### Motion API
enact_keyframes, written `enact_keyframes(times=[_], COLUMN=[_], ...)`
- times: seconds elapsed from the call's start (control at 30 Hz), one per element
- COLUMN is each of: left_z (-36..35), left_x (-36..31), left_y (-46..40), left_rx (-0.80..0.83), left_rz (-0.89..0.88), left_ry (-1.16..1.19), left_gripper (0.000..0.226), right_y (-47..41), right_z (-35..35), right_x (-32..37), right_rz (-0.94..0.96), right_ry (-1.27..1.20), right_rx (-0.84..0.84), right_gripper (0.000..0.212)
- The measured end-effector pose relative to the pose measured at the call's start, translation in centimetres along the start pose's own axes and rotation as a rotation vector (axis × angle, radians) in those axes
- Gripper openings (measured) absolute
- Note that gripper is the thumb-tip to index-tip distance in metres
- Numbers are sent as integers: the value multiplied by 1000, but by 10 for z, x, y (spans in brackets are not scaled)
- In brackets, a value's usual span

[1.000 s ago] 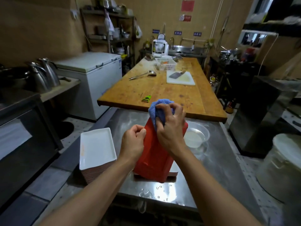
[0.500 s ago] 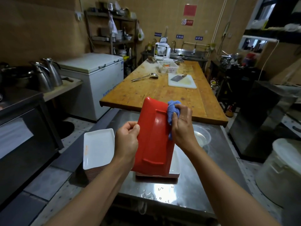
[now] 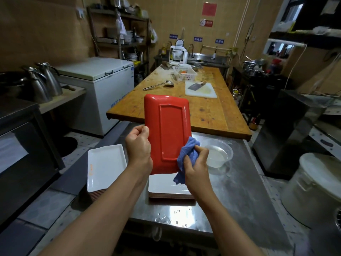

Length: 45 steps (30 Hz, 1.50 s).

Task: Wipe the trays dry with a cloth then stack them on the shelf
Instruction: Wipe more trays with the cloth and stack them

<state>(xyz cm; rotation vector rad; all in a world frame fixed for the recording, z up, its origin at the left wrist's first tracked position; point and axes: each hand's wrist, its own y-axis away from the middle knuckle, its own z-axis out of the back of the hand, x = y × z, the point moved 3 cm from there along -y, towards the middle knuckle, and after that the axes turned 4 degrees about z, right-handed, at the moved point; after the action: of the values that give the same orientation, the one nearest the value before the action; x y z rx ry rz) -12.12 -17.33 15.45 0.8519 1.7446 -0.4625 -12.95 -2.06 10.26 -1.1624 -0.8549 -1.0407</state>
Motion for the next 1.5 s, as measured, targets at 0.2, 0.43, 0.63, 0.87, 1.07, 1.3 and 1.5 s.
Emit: enact_keyframes(times=[0.2,0.43,0.63,0.87,1.07,1.3,1.5], left_z=[-2,15,-5,1,9,18,11], left_x=[12,-17,-68,-59,-43,-18,-7], left_y=[1,-24,-40,-41,-38,-38,-40], left_rx=[87,279,637,899,839,745,589], left_rz=[-1,-130,-145,161,153,241,288], left_ry=[-113,-394,-872,-697,-454,-347,-201], left_gripper=[17,47,51,58,98,67,29], right_y=[-15,-25,-37,-53,-58,-47,-36], right_z=[17,37,50,63,61,59,53], right_x=[-11,0,24,38,43,26,26], right_rz=[-274,-291,-128,-86,55,159,259], right_ry=[-389,-235,0,31,122,217,343], right_rx=[-77,1,223,360,326,201,178], right_gripper=[42,47,47,47,41,37,41])
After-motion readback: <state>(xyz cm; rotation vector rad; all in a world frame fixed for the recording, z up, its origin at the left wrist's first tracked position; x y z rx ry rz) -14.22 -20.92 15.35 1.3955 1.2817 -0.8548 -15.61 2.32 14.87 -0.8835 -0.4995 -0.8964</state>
